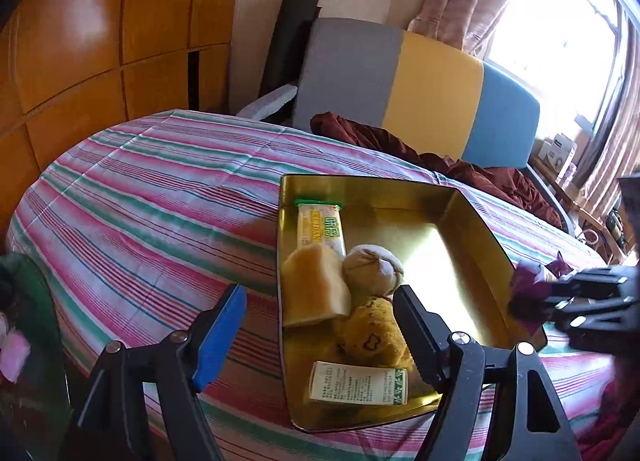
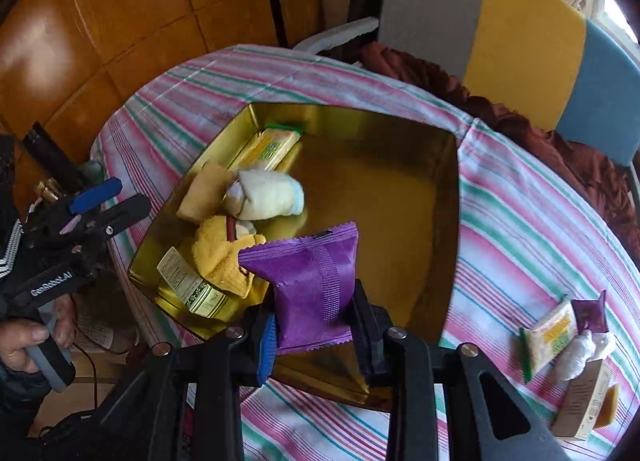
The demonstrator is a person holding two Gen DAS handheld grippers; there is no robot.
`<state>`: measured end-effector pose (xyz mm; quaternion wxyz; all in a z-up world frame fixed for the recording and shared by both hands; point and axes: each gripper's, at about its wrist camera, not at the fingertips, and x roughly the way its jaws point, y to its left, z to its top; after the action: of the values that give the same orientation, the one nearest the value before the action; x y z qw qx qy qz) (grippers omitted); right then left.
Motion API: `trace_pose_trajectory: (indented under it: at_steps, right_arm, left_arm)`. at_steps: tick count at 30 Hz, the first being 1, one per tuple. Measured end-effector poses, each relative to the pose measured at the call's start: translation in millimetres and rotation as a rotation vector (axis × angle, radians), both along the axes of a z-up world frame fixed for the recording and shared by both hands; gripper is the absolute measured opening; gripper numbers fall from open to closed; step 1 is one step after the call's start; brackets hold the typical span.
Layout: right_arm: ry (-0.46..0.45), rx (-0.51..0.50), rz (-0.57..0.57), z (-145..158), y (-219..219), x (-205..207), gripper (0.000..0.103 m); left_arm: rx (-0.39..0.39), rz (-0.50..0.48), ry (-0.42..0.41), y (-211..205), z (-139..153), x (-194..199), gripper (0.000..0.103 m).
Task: Organize objects
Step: 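Carry the white rolled towel into the gold tray and open the left gripper, then carry the purple packet into the gold tray and open the right gripper, then move the left gripper to the WEIDAN snack bag and grasp it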
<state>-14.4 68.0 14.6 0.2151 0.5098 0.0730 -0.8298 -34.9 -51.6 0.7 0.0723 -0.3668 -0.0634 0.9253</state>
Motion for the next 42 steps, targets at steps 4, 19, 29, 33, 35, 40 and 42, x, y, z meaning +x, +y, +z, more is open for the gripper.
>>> trace_pose_trajectory:
  at_steps: [4, 19, 29, 33, 35, 40, 42]
  right_arm:
    - [-0.064, 0.026, 0.033, -31.3, -23.5, -3.8, 0.032]
    - [-0.128, -0.09, 0.083, -47.9, -25.4, 8.1, 0.06]
    - [0.028, -0.139, -0.1, -4.0, 55.7, 21.8, 0.068]
    - [0.082, -0.143, -0.237, 9.7, 102.1, 17.1, 0.069]
    - [0.105, -0.146, -0.315, 16.9, 131.4, 18.7, 0.069]
    - [0.157, -0.141, -0.493, 26.6, 203.1, 18.3, 0.08]
    - [0.18, -0.133, -0.562, 31.1, 233.3, 19.8, 0.08]
  left_arm:
    - [0.008, 0.015, -0.006, -7.4, -2.5, -0.7, 0.077]
    - [-0.011, 0.006, 0.003, 1.5, 3.0, 0.1, 0.082]
    - [-0.061, -0.088, 0.041, 39.7, 19.6, 6.4, 0.086]
    - [-0.084, -0.145, 0.045, 61.3, 22.7, 7.3, 0.087]
    - [-0.096, -0.171, 0.048, 72.5, 24.1, 8.2, 0.087]
    - [-0.123, -0.243, 0.05, 102.2, 26.6, 9.8, 0.087]
    - [-0.135, -0.271, 0.05, 114.7, 26.8, 10.0, 0.087]
